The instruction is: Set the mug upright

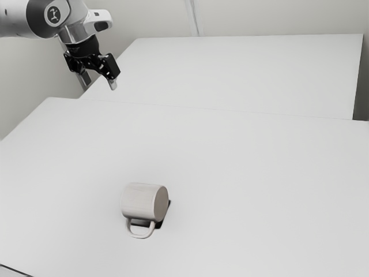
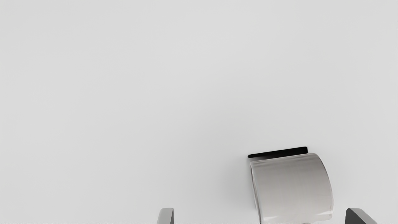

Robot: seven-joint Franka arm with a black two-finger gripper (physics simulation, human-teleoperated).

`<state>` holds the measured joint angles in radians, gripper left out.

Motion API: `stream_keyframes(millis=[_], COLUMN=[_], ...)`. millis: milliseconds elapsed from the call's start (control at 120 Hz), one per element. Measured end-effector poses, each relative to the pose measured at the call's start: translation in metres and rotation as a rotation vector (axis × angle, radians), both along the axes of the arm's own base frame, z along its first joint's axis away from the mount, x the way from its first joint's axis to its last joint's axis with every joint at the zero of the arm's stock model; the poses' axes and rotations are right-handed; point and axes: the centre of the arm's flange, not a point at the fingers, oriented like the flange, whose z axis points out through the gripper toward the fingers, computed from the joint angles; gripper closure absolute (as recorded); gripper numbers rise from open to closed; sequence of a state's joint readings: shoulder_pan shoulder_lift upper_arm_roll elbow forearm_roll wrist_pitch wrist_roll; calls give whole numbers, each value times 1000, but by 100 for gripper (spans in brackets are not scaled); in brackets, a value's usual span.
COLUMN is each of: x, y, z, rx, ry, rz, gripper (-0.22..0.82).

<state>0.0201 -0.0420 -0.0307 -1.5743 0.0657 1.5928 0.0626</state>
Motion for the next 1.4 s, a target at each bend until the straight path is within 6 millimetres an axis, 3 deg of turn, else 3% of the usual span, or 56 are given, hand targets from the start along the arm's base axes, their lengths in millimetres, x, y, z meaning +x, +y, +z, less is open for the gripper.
stream_keyframes(millis=[325,500,658,775,900,1008,1192,1400], x=[-6,-14,-35,-54,-67,-78,-92,-98], y=[-6,9,22,29,59,72,85,96], z=[-5,-27,-48,-69,-97,-131,-186,-223], rx=[-13,-55,-100,-146,-239,-313,-436,-579], ry=[36,86,115,130,155,212,267,212], rz=[-7,24,55,79,157,209,238,173], gripper=[0,0,0,0,0,0,0,0])
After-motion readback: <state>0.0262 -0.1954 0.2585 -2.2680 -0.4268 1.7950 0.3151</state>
